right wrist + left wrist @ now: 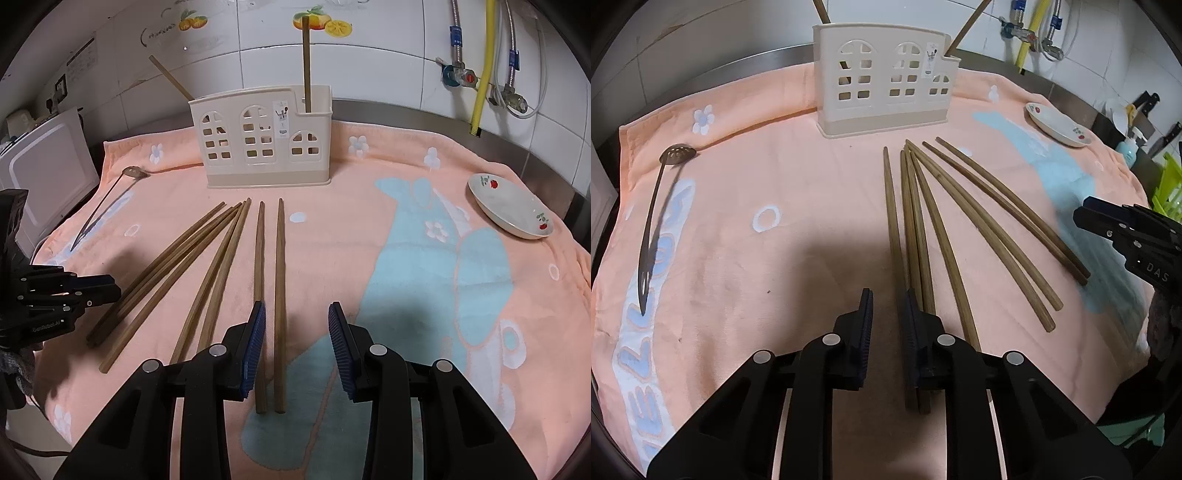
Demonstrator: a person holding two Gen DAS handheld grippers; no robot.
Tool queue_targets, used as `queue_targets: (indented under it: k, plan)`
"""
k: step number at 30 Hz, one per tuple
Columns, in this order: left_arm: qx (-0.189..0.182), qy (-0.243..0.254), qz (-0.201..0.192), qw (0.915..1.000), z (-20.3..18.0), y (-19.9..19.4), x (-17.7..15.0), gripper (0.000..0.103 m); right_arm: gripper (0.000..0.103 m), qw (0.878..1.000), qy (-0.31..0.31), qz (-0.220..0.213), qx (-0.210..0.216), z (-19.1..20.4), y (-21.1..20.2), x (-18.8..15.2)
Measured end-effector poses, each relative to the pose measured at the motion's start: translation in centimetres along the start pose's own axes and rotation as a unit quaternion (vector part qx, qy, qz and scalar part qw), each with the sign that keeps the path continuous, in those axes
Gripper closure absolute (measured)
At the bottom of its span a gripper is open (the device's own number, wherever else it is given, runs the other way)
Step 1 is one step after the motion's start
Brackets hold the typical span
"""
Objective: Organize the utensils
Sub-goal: 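Return the left tool to the remaining chopsticks, then close the left tool on another wooden chopstick and lift it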
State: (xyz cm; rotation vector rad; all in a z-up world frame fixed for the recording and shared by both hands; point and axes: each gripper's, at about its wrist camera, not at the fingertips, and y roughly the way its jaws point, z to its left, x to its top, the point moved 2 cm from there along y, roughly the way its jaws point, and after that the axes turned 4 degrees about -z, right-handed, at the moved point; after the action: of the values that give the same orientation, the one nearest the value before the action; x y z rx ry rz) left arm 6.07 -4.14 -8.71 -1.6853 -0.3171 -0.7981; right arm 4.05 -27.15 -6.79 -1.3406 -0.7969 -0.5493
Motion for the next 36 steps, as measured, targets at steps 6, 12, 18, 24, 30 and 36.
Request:
queue_targets:
  k: [6,12,18,24,30,36]
  plan:
    - [-0.004,0.008,0.005,0.9999,-0.3,0.4,0.0,0.087,0.069,1.0,0.0,0.007,0.005,0.0,0.4,-0.2]
    - [-0.002,0.01,0.007,0.9999,-0.1,0.5,0.0,0.087,0.075,1.0,0.002,0.017,0.009,-0.1,0.8,-0.5]
    - [-0.003,0.015,0.008,0.9998,-0.3,0.6,0.0,0.087,0.08,0.999,-0.004,0.028,0.017,0.3,1.3,-1.1]
    - [-0.001,0.018,0.009,0.9998,-0.4,0.6,-0.2,0.089,0.083,0.999,-0.006,0.039,0.02,0.6,2.1,-1.6]
    - [0.001,0.018,0.016,0.9997,-0.4,1.0,-0.5,0.087,0.088,0.999,-0.006,0.047,0.021,0.6,2.6,-2.0]
    - [0.001,0.024,0.017,0.9996,-0.6,1.1,-0.4,0.088,0.09,0.999,-0.007,0.045,0.018,0.6,2.7,-2.0]
